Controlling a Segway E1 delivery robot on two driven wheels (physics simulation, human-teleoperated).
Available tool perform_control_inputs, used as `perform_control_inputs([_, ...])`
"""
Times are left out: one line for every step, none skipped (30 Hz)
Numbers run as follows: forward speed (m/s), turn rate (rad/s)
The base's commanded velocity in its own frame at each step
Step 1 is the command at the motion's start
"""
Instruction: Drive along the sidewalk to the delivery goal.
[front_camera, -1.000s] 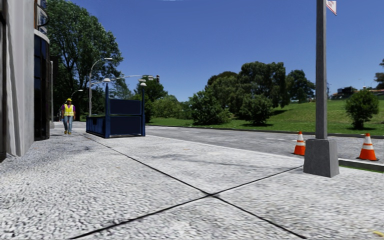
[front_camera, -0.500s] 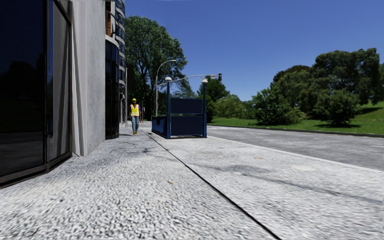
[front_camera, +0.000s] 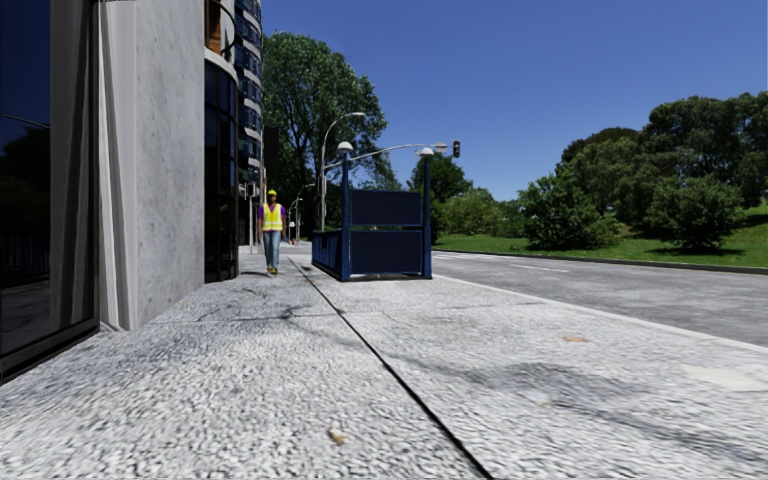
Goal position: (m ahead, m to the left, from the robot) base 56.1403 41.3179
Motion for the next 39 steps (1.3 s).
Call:
perform_control_inputs([1.45,0.00])
perform_control_inputs([1.45,0.00])
perform_control_inputs([1.45,0.00])
perform_control_inputs([1.45,0.00])
perform_control_inputs([1.45,0.00])
perform_control_inputs([1.44,0.00])
perform_control_inputs([1.44,0.00])
perform_control_inputs([1.44,0.00])
perform_control_inputs([1.44,0.00])
perform_control_inputs([1.44,0.00])
perform_control_inputs([1.44,0.00])
perform_control_inputs([1.44,0.00])
perform_control_inputs([1.44,0.00])
perform_control_inputs([1.44,0.00])
perform_control_inputs([1.44,0.00])
perform_control_inputs([1.44,0.00])
perform_control_inputs([1.44,0.00])
perform_control_inputs([1.44,0.00])
perform_control_inputs([1.44,0.00])
perform_control_inputs([1.44,0.00])
perform_control_inputs([1.44,0.00])
perform_control_inputs([1.44,0.00])
perform_control_inputs([1.44,0.00])
perform_control_inputs([1.44,0.00])
perform_control_inputs([1.44,0.00])
perform_control_inputs([1.44,0.00])
perform_control_inputs([1.44,0.00])
perform_control_inputs([1.44,0.00])
perform_control_inputs([1.44,0.00])
perform_control_inputs([1.44,0.00])
perform_control_inputs([1.44,0.00])
perform_control_inputs([1.44,0.00])
perform_control_inputs([1.44,0.00])
perform_control_inputs([1.44,0.00])
perform_control_inputs([1.44,0.00])
perform_control_inputs([1.44,0.00])
perform_control_inputs([1.44,0.00])
perform_control_inputs([1.44,0.00])
perform_control_inputs([1.44,0.00])
